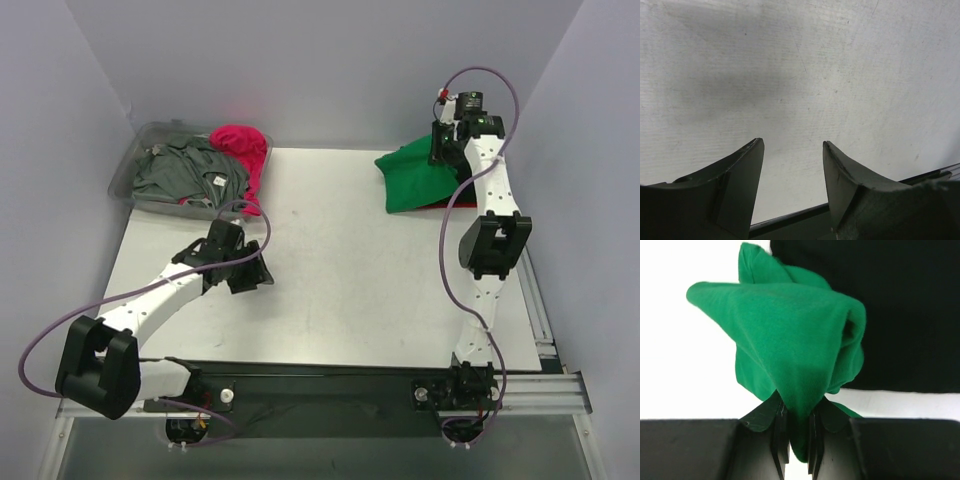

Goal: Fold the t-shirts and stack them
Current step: Put the neatly folded tshirt into the corner of the board with the right arm

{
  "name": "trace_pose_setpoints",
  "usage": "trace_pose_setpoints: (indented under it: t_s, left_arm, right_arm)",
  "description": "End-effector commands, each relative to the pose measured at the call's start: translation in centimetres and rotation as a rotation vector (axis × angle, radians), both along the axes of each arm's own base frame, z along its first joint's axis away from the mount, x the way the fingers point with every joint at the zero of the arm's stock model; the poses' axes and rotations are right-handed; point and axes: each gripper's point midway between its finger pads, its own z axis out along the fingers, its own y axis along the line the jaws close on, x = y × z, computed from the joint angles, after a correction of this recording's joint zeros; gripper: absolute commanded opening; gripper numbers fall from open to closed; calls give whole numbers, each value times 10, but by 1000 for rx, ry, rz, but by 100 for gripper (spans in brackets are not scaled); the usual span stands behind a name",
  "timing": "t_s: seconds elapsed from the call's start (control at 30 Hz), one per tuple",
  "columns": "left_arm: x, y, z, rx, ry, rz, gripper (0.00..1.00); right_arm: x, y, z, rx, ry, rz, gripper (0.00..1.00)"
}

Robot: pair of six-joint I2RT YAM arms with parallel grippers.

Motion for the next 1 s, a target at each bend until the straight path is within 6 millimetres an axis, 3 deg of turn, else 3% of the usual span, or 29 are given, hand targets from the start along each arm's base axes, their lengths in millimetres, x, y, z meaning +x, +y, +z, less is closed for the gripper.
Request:
trace_pose_setpoints:
  t_s: [0.0, 0.2, 0.7, 0.77, 0.8, 0.87, 0.9, 0.93, 0.97]
  left_arm:
    - [-4, 7, 4, 24, -8, 27, 61]
    - [-8, 11, 3, 35, 5, 39, 61]
    - [-8, 13, 5, 46, 9, 50, 61]
    - [-8, 13, 6, 46, 9, 52, 61]
    - [-9, 13, 6, 50, 12, 50, 61]
    - [-9, 14, 7, 53, 10, 51, 61]
    - [-9, 14, 8, 53, 7, 55, 61]
    - [-9, 14, 8, 53, 7, 54, 61]
    - [-9, 14, 9, 52, 4, 56, 61]
  right_arm:
    - [29, -16, 35, -3, -152, -45, 3]
    - [41, -24, 49, 12, -219, -58, 1]
    - [44, -67, 49, -60, -239, -139, 1]
    - [45, -75, 50, -91, -242, -175, 5]
    - [45, -77, 50, -102, -244, -186, 16]
    - [45, -88, 51, -142, -246, -231, 48]
    - [44, -91, 51, -158, -247, -246, 86]
    - [44, -94, 52, -168, -251, -263, 100]
    - [43, -101, 52, -193, -250, -303, 100]
